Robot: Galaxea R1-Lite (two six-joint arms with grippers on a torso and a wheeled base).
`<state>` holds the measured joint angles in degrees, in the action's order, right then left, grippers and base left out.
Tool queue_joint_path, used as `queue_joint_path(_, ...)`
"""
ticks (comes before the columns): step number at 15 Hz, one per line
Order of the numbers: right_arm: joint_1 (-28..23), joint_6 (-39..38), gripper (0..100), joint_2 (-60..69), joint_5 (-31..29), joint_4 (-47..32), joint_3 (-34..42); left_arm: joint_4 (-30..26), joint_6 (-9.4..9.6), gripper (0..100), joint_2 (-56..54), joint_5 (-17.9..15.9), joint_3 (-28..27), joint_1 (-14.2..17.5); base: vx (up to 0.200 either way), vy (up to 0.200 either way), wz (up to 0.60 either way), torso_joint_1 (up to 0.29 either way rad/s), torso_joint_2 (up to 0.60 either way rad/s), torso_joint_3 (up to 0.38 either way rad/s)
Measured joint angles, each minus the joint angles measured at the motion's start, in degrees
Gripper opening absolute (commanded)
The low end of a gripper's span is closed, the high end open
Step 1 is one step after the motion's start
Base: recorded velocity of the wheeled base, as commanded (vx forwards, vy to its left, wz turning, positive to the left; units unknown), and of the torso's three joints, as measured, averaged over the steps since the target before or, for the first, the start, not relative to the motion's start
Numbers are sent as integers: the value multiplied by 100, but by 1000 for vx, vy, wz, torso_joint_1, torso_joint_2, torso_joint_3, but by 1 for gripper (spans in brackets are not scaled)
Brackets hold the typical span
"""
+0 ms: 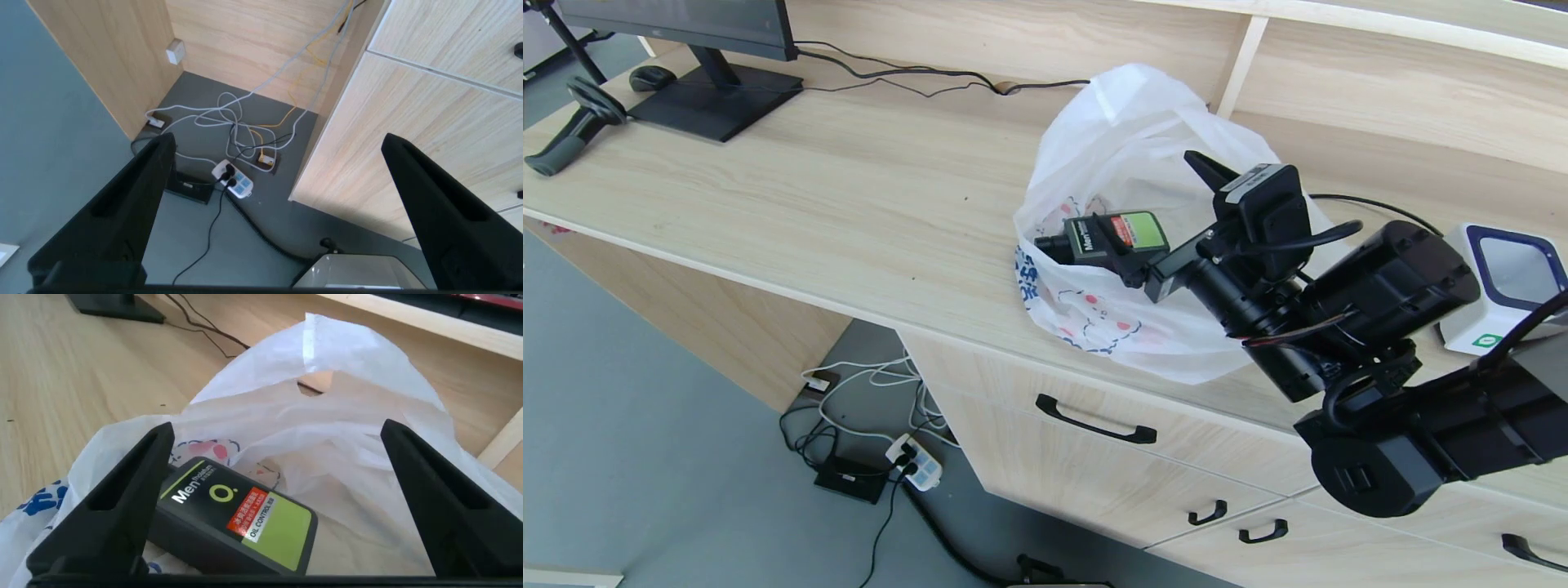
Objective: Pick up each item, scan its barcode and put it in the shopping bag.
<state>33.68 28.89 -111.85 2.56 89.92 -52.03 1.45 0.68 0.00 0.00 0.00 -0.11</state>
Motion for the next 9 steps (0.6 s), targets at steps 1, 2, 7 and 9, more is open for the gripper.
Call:
queue_joint_path(1,0,-10,100,39,0,0,0,0,0,100,0,0,0,0,0,0,0,0,0,0)
queue_joint_path(2,5,-21,100,110,0,2,16,0,0,100,0,0,0,0,0,0,0,0,0,0)
queue_joint_path(7,400,-169,100,1190,-419,2,1093,-4,33,100,0,0,0,4,0,0,0,0,0,0)
queue_joint_path(9,735,-324,100,1836,-896,0,2011,-12,35,100,0,0,0,0,0,0,0,0,0,0)
